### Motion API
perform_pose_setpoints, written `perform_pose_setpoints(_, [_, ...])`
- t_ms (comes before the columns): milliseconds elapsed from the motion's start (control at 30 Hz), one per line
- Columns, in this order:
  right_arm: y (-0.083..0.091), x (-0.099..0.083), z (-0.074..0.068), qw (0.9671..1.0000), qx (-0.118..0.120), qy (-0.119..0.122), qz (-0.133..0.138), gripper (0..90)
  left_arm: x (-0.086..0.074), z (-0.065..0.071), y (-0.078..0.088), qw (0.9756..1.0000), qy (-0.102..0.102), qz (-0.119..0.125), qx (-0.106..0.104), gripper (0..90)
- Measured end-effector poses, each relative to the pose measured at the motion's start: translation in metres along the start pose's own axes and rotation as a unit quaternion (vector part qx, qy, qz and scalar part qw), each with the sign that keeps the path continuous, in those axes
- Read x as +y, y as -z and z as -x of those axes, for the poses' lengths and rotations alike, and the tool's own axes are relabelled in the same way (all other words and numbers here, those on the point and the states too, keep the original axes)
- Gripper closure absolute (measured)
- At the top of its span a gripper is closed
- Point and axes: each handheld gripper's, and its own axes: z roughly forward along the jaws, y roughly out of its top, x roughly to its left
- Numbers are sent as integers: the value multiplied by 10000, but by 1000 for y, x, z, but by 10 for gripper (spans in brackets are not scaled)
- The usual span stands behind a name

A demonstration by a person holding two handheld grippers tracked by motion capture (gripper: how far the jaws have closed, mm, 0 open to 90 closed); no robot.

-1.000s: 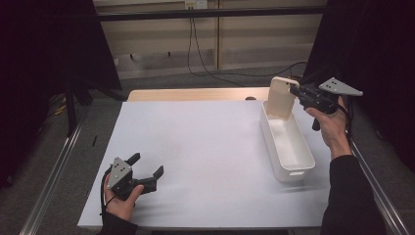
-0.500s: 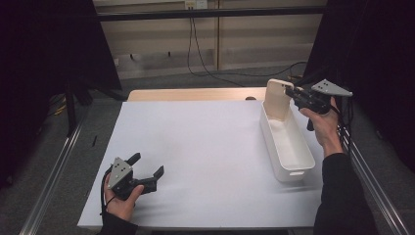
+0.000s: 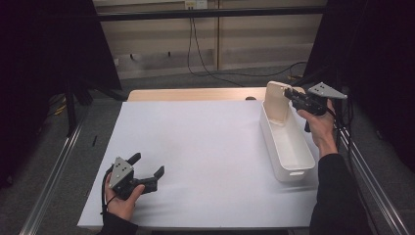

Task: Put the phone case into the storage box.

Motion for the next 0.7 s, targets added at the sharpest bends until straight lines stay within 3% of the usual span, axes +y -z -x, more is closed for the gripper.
perform_pose_setpoints(233, [-2,-9,1,9999,-99,-14,-135,811,0,1,-1,10000,-86,-41,-12,42])
perform_pose_setpoints(700, [-7,-8,3,9991,-317,52,-287,762,0,-2,1,9999,-75,-59,74,42])
